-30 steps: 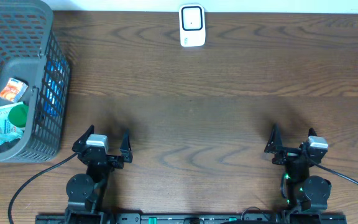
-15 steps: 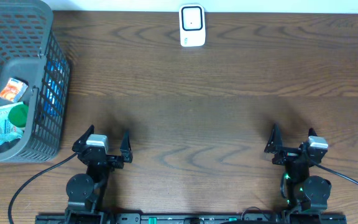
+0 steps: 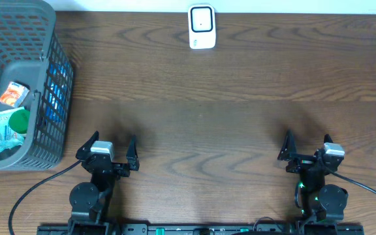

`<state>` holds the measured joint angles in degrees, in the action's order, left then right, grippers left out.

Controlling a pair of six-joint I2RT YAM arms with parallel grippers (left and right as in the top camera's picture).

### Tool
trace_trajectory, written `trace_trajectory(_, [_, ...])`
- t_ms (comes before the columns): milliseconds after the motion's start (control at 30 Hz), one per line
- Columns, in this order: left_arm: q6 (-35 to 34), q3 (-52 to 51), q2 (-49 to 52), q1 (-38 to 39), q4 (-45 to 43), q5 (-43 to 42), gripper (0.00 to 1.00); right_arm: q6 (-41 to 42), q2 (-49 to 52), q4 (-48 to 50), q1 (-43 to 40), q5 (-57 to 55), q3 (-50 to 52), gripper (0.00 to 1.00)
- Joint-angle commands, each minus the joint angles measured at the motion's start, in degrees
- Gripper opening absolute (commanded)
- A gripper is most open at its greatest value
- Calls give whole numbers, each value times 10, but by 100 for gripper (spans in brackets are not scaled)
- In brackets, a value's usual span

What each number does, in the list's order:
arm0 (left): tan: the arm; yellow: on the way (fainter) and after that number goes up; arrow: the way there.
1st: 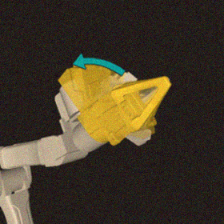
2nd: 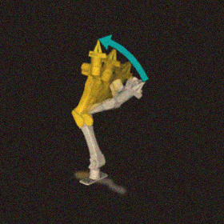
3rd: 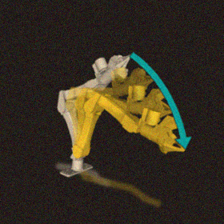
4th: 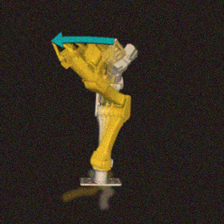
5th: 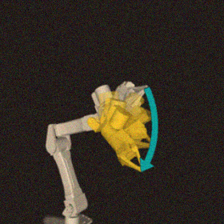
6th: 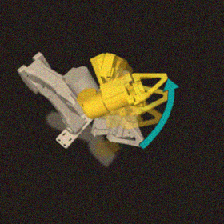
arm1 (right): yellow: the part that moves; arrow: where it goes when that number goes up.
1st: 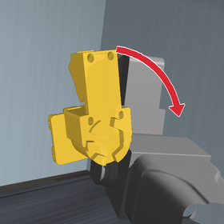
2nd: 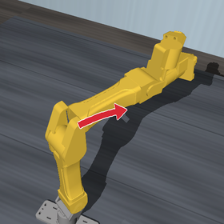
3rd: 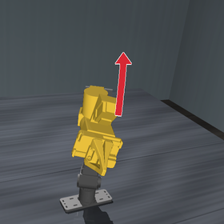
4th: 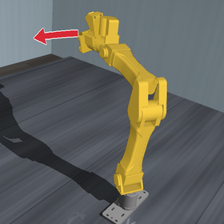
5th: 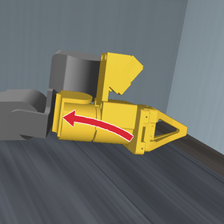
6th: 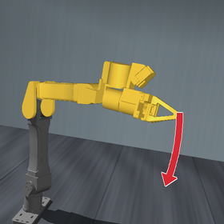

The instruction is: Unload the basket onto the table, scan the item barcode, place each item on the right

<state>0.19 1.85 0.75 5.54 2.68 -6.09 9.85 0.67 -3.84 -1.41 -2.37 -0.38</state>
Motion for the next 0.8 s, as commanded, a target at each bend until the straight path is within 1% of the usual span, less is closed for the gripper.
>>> trace_trajectory(0, [-2, -16, -5, 2, 8, -8, 98, -7, -3, -2, 3, -5, 1, 99])
trace_trajectory(600, [-2, -16, -5, 2, 8, -8, 98, -7, -3, -2, 3, -5, 1, 99])
trace_trajectory(767, [-2, -16, -5, 2, -10, -8, 98, -7, -3, -2, 3, -5, 1, 99])
